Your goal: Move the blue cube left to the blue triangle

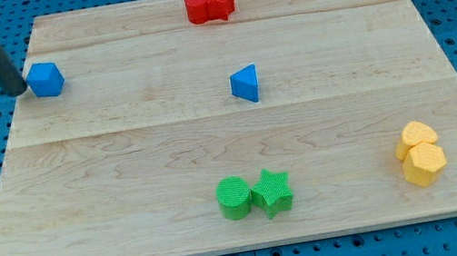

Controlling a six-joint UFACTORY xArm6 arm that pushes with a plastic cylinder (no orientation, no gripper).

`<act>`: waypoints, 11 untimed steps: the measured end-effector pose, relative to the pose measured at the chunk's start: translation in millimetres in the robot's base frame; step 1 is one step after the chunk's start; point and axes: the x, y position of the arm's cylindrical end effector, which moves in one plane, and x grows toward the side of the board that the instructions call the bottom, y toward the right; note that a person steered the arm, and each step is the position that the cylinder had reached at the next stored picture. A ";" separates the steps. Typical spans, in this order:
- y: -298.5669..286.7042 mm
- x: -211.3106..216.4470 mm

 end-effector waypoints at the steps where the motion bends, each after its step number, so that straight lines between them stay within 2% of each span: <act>1: 69.9 3.5; 2: 52.7 -3.7; 3: -6.6 -36.8; 4: 16.2 -48.4; 6: 138.4 46.1; 7: 111.1 29.3; 8: 67.3 -6.4; 9: 69.6 -46.3; 10: 132.7 -39.3; 11: 196.9 -2.2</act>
